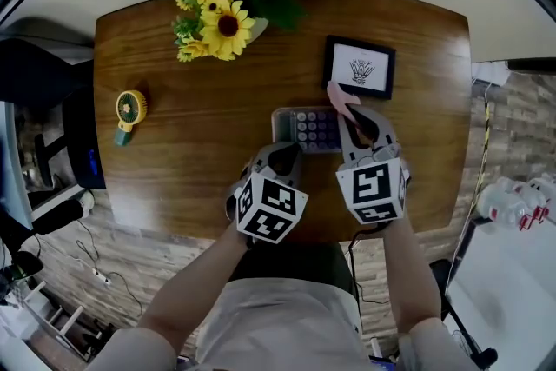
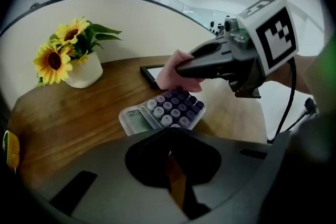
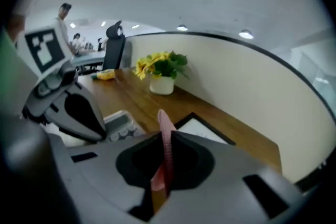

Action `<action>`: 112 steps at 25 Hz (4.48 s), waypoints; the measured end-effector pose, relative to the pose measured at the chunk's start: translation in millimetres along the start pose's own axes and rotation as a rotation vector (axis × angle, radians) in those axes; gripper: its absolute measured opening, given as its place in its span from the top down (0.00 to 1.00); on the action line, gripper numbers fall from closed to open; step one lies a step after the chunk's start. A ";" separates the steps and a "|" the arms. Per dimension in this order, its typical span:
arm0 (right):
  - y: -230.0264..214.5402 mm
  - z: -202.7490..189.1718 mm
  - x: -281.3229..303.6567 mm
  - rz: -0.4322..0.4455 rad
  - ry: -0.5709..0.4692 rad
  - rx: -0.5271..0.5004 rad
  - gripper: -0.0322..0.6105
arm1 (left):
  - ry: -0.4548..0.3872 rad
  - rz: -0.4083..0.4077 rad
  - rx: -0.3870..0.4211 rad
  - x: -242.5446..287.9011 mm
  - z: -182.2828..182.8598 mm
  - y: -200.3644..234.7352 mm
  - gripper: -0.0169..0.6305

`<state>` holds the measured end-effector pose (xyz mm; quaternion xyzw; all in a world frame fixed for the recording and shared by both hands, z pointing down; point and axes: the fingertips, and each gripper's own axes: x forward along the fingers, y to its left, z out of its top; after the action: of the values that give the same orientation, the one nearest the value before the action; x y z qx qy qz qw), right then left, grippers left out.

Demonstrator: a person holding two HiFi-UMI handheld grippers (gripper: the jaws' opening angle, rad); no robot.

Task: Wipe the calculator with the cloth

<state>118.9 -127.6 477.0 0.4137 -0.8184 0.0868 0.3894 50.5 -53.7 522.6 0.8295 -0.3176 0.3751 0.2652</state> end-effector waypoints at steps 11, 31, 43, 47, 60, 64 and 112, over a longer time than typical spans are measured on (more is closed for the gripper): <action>67.5 -58.9 -24.2 0.254 0.137 0.064 0.93 | -0.003 0.006 -0.004 -0.5 -0.3 -0.1 0.97; 9.6 -5.2 19.0 0.178 0.004 0.255 0.93 | -0.027 0.003 -0.004 -0.2 0.3 -0.7 0.97; 84.3 -42.1 -17.5 0.408 0.081 0.191 0.93 | -0.027 0.010 0.020 -1.0 1.1 2.5 0.97; 93.5 -58.7 -37.5 0.518 0.138 0.193 0.93 | -0.033 0.009 0.037 0.0 3.0 3.3 0.97; 11.2 -6.5 9.5 0.214 -0.001 0.369 0.93 | -0.101 -0.036 0.015 0.0 4.9 4.4 0.97; 62.3 -11.3 16.5 0.296 0.079 0.245 0.93 | -0.093 0.003 0.072 1.5 8.8 2.3 0.97; 100.4 -100.3 -74.3 0.489 0.254 0.228 0.92 | -0.171 -0.015 -0.007 -0.4 6.3 -0.4 0.97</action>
<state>127.3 28.8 510.8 0.2310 -0.8235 0.3206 0.4071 53.4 -57.6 518.5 0.8600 -0.3341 0.2998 0.2427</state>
